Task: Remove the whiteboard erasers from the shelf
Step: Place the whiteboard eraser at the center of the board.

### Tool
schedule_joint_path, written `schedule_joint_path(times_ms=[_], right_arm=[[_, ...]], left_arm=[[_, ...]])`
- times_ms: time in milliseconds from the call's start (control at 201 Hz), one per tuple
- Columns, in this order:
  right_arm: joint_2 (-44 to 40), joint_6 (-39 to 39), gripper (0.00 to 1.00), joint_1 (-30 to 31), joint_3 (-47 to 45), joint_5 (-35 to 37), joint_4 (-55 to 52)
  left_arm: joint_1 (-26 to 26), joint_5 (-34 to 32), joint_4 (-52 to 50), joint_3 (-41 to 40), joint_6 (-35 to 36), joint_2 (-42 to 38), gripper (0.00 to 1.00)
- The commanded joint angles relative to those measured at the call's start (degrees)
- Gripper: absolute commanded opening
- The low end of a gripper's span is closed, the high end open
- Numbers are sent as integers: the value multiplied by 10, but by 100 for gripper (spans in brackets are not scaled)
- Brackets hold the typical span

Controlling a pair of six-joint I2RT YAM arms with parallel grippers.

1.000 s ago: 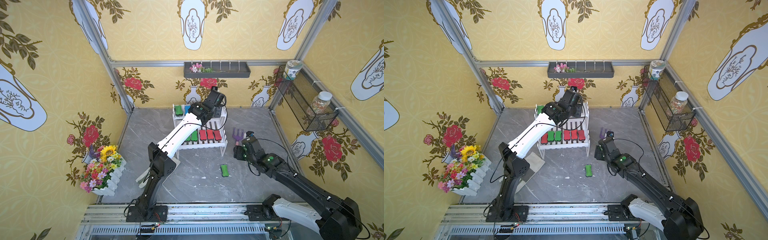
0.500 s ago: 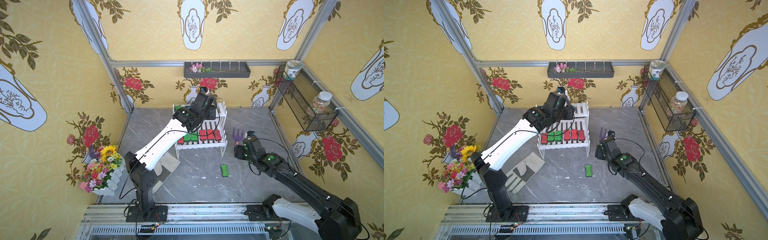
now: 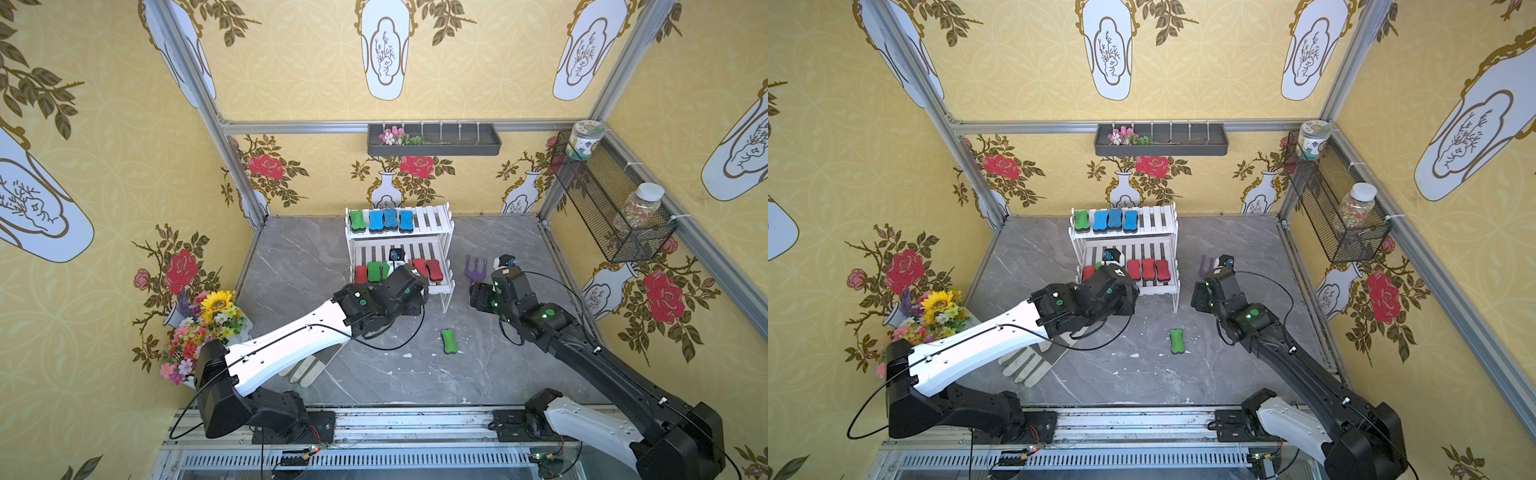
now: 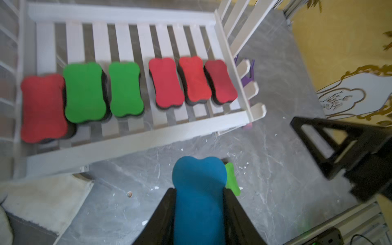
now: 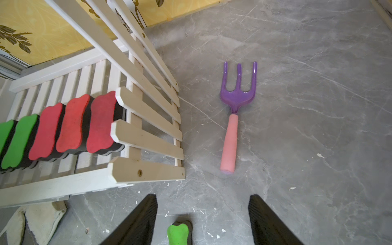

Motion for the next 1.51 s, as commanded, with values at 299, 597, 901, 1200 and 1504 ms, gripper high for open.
schedule_joint_path(times_ms=[299, 597, 901, 1200, 1504], right_arm=[[21, -33, 73, -15, 84, 33, -16], [24, -40, 73, -34, 110, 50, -43], [16, -29, 73, -47, 110, 53, -46], [-6, -15, 73, -46, 95, 46, -47], [-28, -25, 73, -47, 113, 60, -64]], left_arm=[[-2, 41, 159, -101, 3, 143, 34], [-2, 120, 189, -81, 10, 217, 30], [-17, 167, 144, -70, 13, 230, 28], [-75, 28, 65, -78, -47, 157, 32], [-77, 24, 63, -67, -40, 191, 32]])
